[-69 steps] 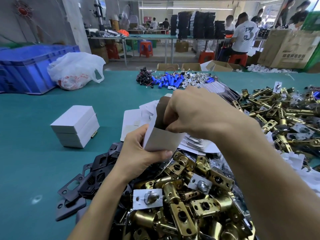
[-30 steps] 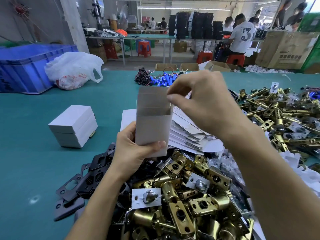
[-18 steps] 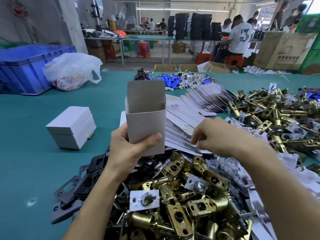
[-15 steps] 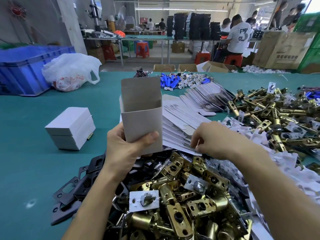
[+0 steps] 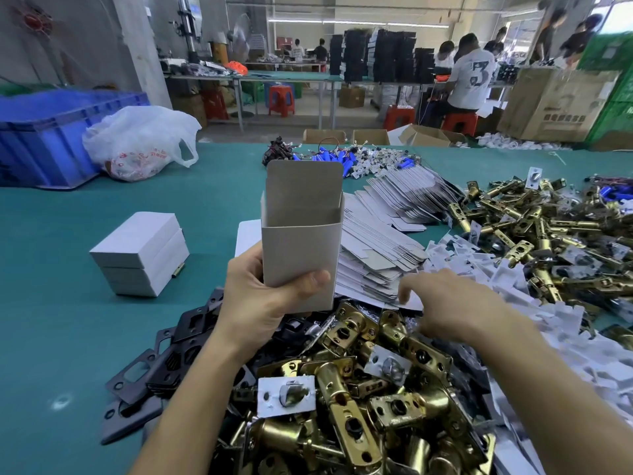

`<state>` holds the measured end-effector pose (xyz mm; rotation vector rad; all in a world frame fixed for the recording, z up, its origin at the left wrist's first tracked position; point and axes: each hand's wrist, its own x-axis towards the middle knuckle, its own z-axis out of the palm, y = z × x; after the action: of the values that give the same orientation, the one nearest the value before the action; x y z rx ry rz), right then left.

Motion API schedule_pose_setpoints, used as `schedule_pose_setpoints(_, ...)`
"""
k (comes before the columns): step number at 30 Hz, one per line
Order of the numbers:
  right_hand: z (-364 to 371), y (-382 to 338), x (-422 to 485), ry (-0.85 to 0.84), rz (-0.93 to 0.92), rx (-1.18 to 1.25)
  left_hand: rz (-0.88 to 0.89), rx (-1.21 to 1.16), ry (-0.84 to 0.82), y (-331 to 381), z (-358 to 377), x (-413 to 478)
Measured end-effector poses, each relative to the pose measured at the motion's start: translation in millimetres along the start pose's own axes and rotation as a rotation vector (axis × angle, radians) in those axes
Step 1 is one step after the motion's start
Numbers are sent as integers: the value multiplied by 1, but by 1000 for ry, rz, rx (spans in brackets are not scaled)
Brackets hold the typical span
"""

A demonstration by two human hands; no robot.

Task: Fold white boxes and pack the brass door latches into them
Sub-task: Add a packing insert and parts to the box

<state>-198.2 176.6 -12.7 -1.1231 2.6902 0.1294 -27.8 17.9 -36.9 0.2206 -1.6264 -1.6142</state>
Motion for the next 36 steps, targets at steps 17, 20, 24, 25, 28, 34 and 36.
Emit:
schedule_pose_setpoints(17,-41,25,-16,314,-203,534,-35,54,-78,-2,1,-2)
schedule_pose_setpoints(20,-49,22,-26,407,-233,661,-26,59,-91,-1,1,-2)
schedule_pose_setpoints(24,-67,10,-45,555,-338,1056,-4,92,-109,-1,3,-3)
schedule_pose_setpoints(25,-73,3,-51,600,-399,1146,-7,97,-106,-2,3,-3)
schedule_pose_setpoints(28,-89,-25,-62,759,-570,1182,-20,94,-107,-5,3,-2)
schedule_pose_setpoints(34,-86,-83,-50,916,-577,794,-40,60,-106,-8,4,-2)
schedule_pose_setpoints(36,-78,-92,-43,920,-568,676,-41,64,-99,-9,4,-2)
